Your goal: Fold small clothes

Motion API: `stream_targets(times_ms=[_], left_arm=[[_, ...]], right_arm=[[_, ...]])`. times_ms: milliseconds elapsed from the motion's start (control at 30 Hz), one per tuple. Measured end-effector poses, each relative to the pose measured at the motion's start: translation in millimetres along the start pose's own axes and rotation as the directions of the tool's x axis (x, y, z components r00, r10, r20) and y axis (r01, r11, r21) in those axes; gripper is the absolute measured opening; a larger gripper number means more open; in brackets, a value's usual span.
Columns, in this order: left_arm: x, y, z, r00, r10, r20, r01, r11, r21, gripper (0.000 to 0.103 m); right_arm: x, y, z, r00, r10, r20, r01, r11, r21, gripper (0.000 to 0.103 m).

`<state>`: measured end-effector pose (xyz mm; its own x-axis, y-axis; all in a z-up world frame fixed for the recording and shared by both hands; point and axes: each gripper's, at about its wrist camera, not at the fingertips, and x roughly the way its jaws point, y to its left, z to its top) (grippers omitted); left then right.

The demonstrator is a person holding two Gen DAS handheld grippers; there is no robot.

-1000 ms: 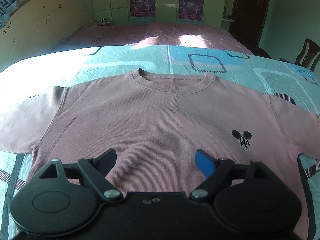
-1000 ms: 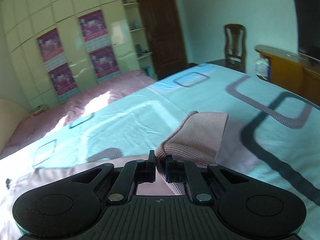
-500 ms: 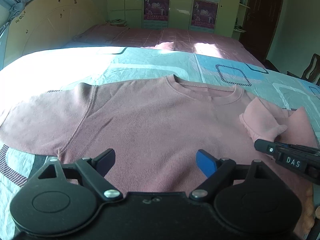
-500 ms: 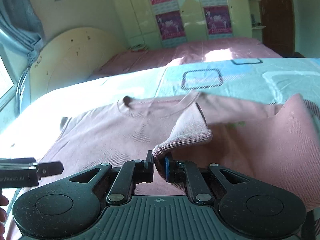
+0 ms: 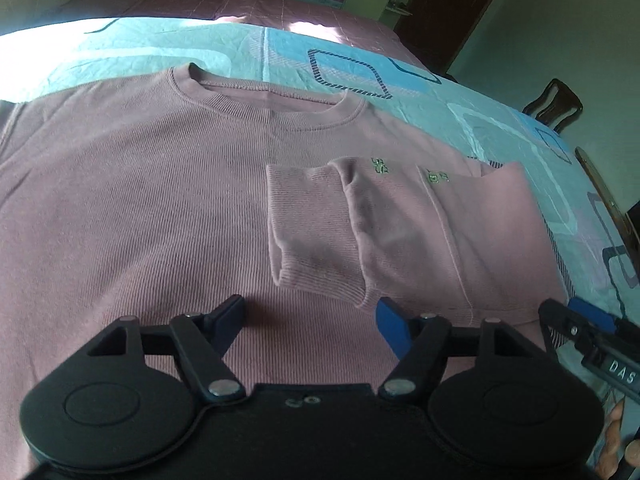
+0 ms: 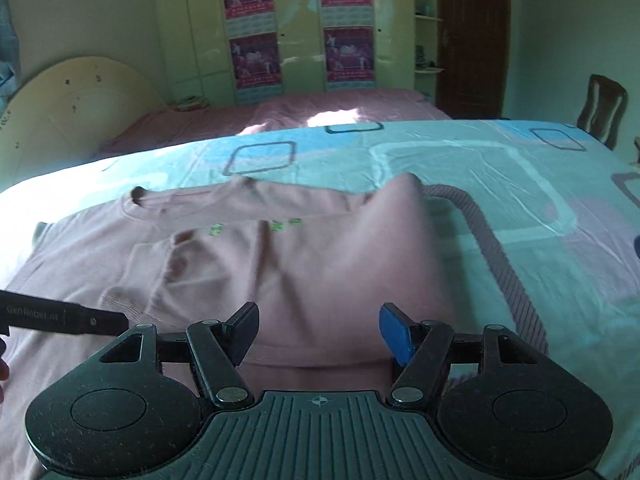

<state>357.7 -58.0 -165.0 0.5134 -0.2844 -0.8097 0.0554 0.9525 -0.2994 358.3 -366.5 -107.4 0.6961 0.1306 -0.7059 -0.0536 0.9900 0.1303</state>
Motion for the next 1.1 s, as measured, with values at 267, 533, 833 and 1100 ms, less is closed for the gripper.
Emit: stream_targets(times_ms=[267,533,833,1100], left_arm=[[15.5,6.9,10.2,0.998,-0.041,0.054,0.048,0.991,-0.127,0.009],[-49.7,-10.6,57.1,0.954,-0.129,0.27,0.148,0.988,-0.052,0.008],[-61.1,51.9,54.8,0.947,0.086,0.309,-0.047,0.99,-0.133,0.008],[-22.3,76.3,21.0,0.965,0.197,0.174,-0.173,0.975,-0.141,0.012]], right_arm=[[8.0,-26.0,-25.4,0.993,-0.099,-0.061,0.102,0.994,0.044,0.066],[31.3,-16.0,-15.9,0.993,-0.106,-0.047,0.109,0.992,0.062,0.066],[50.8,-15.2,-0.6,0.996,-0.076,-0.041,0.08,0.992,0.095,0.011],[39.1,-16.4,-7.9,0.994,-0.087,-0.064,0.091,0.994,0.066,0.011]])
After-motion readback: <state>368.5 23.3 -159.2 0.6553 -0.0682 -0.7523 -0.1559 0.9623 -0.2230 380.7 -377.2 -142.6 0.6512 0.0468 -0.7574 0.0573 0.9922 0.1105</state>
